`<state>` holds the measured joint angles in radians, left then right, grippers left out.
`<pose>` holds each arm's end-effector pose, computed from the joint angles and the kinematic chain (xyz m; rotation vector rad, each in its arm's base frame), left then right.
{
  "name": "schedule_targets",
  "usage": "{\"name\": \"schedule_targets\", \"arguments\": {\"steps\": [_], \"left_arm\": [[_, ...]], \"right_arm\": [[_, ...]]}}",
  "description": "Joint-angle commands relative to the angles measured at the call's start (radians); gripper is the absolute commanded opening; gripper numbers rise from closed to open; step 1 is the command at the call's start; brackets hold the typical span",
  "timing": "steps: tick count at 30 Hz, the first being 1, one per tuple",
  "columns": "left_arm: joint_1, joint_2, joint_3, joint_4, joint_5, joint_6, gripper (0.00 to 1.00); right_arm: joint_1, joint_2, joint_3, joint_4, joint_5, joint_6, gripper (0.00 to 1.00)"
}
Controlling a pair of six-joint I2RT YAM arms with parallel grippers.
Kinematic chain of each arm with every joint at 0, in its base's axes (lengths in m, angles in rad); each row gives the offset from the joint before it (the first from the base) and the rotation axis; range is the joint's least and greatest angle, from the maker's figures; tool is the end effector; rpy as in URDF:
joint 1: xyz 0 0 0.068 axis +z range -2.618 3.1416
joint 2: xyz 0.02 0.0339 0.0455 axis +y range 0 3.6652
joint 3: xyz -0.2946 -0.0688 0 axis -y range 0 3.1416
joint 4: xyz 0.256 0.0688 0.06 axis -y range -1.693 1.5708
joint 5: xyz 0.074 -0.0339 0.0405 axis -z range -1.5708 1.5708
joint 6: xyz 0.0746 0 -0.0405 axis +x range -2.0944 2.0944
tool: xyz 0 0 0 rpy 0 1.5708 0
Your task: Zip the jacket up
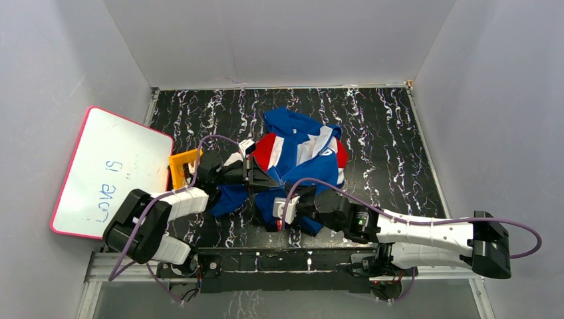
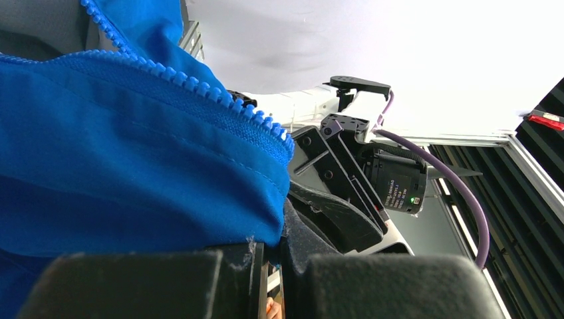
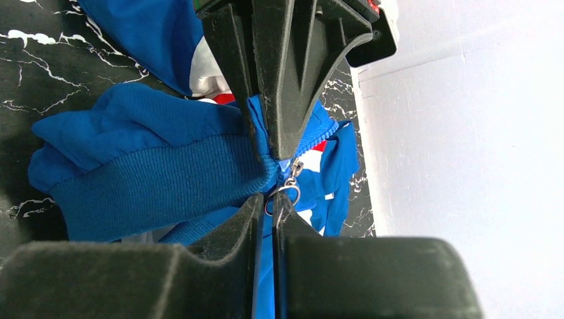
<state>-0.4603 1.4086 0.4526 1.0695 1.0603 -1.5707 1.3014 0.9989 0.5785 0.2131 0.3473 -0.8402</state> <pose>0.2209 -0.1822 0.2422 0.0541 2.0882 -2.2019 0.0936 0.2437 0.2818 -1.4147 1.0564 0.0257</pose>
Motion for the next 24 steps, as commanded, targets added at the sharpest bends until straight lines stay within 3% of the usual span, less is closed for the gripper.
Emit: {"name": "schedule_targets", "arguments": {"steps": [1, 4, 11, 24], "left_arm": [[-0.006, -0.046, -0.004, 0.031, 0.033, 0.010, 0.00], [-0.009, -0.050, -0.011, 0.031, 0.035, 0.014, 0.00], [-0.017, -0.055, -0.015, 0.028, 0.056, 0.038, 0.00], [-0.037, -0.073, -0.004, -0.110, 0.082, 0.191, 0.00]], "right_arm": [[-0.007, -0.021, 0.012, 0.065, 0.032, 0.020, 0.11], [-0.007, -0.034, 0.017, 0.054, 0.033, 0.030, 0.00], [-0.007, -0.061, 0.054, -0.001, 0.014, 0.072, 0.00], [-0.008, -0.050, 0.287, -0.381, -0.192, 0.301, 0.00]]}}
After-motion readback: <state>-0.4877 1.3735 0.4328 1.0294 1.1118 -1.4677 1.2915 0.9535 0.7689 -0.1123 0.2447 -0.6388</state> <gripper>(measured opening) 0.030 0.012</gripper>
